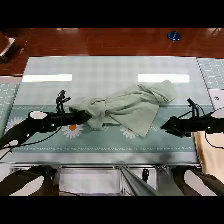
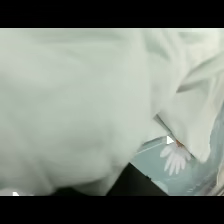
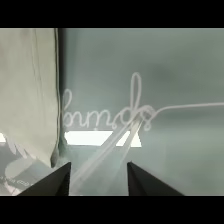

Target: Fold the shirts.

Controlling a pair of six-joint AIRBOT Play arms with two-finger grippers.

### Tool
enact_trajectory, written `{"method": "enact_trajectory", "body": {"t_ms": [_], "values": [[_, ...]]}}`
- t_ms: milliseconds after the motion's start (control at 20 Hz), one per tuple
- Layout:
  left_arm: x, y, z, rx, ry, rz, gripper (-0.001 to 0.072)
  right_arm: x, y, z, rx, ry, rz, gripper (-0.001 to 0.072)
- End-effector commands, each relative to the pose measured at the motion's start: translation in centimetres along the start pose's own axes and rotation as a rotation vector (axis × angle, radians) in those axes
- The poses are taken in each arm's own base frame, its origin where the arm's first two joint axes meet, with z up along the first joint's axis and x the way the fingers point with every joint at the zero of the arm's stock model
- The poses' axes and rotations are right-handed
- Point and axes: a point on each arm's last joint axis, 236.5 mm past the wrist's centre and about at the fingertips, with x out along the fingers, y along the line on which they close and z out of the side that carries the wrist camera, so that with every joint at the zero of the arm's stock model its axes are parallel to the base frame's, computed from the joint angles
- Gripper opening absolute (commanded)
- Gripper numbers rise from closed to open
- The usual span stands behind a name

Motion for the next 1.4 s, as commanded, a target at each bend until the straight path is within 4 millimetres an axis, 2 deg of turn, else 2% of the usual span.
{"method": "enact_trajectory", "body": {"t_ms": [0,150,300,550,650,750,800,850,900,950,1000,1050,1150,1250,1350], "values": [[0.1,-2.8,0.8,0.071,0.018,-0.066,0.0019,2.4,1.1,-1.3,-0.013,0.078,-0.006,0.0409],[-0.1,-3.6,1.7,0.088,0.001,-0.077,0.0019,4.7,2.6,-2.0,-0.008,0.133,0.018,0.0409],[-0.1,-3.8,1.8,0.090,0.003,-0.082,0.0019,6.5,4.5,-1.8,-0.021,0.147,0.044,0.0409],[-0.1,-3.9,1.5,0.090,0.012,-0.089,0.0019,7.9,7.8,-0.4,-0.134,0.156,0.039,0.0398],[-0.1,-3.9,1.5,0.087,0.012,-0.089,0.0019,8.4,9.6,-0.4,-0.167,0.167,0.060,0.0293],[-0.2,-4.0,1.6,0.087,0.010,-0.090,0.0019,8.4,11.7,-0.6,-0.261,0.180,0.092,0.0023],[-0.5,-4.2,2.2,0.088,0.000,-0.098,0.0019,7.4,12.9,-0.6,-0.311,0.199,0.114,0.0026],[-1.3,-4.8,3.4,0.091,-0.019,-0.120,0.0019,5.8,14.5,0.0,-0.360,0.200,0.145,0.0026],[-2.8,-6.2,5.3,0.098,-0.055,-0.162,0.0019,3.3,16.7,1.6,-0.412,0.154,0.178,0.0026],[-4.7,-7.9,7.6,0.110,-0.108,-0.211,0.0019,-0.2,19.4,3.8,-0.471,0.060,0.211,0.0026],[-7.3,-10.3,10.5,0.133,-0.188,-0.266,0.0019,-4.2,22.2,5.9,-0.524,-0.055,0.241,0.0026],[-10.3,-12.8,13.1,0.163,-0.277,-0.319,0.0019,-9.2,25.3,7.9,-0.584,-0.194,0.271,0.0026],[-17.8,-18.9,17.7,0.260,-0.475,-0.416,0.0019,-20.1,30.5,9.7,-0.711,-0.475,0.307,0.0026],[-25.0,-24.5,19.1,0.414,-0.630,-0.459,0.0019,-30.4,33.5,8.9,-0.807,-0.743,0.272,0.0026],[-31.8,-29.2,18.5,0.559,-0.770,-0.471,0.0019,-39.0,34.7,5.8,-0.881,-0.988,0.195,0.0026]]}}
